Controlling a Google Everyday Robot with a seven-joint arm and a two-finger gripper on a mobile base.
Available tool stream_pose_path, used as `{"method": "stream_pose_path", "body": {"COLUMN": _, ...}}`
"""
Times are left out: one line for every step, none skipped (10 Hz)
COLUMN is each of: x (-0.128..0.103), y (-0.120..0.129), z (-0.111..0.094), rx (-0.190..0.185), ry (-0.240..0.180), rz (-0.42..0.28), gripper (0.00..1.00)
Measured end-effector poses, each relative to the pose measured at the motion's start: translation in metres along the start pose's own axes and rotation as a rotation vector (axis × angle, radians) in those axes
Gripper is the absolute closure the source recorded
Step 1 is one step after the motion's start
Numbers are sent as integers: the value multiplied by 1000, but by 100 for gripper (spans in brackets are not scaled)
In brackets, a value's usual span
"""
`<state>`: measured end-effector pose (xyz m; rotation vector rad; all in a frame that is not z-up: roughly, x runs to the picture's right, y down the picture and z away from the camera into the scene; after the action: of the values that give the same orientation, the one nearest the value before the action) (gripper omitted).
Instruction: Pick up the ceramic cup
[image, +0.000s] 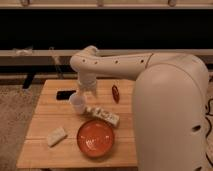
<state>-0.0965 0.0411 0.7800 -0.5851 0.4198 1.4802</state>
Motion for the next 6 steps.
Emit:
{"method": "stream_pose_path", "body": {"x": -4, "y": 1, "z": 8, "rx": -7, "ry": 2, "rz": -1, "gripper": 35}}
{"method": "stream_pose_path", "body": {"x": -7, "y": 0, "z": 17, "rx": -11, "ry": 7, "rz": -1, "gripper": 35}}
{"method": "stream_pose_path", "body": {"x": -9, "y": 1, "z": 23, "rx": -14, "ry": 10, "rz": -1, "gripper": 35}}
{"method": "stream_pose_path", "body": {"x": -11, "y": 1, "z": 33, "rx": -17, "ry": 17, "rz": -2, "gripper": 35}}
{"method": "stream_pose_path", "body": {"x": -13, "y": 2, "z": 43, "rx": -21, "ry": 21, "rz": -3, "gripper": 35}}
{"method": "stream_pose_path", "body": {"x": -14, "y": 2, "z": 50, "rx": -27, "ry": 23, "rz": -1, "gripper": 35}}
